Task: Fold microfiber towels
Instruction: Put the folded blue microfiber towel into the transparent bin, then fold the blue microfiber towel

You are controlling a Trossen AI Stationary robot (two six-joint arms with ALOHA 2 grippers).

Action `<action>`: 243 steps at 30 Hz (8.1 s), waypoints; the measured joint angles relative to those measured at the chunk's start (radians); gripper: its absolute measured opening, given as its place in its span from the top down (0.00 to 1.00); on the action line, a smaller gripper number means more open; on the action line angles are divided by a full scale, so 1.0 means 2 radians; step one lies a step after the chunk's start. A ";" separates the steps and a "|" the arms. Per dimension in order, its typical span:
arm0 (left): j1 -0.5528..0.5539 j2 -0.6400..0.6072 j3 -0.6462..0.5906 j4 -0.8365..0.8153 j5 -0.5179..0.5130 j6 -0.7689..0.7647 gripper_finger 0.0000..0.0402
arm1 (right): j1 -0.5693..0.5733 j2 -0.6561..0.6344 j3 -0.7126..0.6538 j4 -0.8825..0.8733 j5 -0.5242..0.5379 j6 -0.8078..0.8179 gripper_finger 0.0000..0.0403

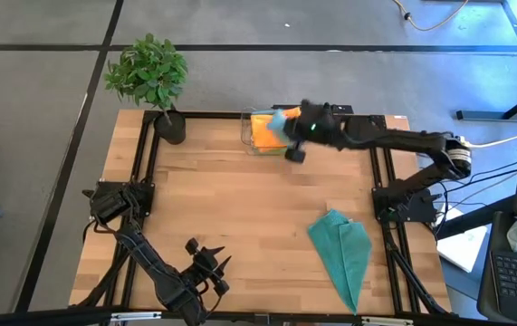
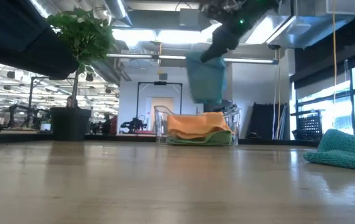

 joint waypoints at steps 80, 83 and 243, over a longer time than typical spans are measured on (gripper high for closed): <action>-0.010 0.000 0.000 0.072 0.005 0.021 0.62 | -0.120 0.250 0.002 0.200 -0.087 -0.012 0.59; -0.009 0.000 0.000 0.071 0.004 0.025 0.62 | -0.128 0.266 0.002 0.192 -0.079 -0.008 0.66; 0.347 0.120 0.123 0.507 0.467 0.687 0.62 | 0.456 -0.063 -0.334 0.006 -0.157 0.577 0.86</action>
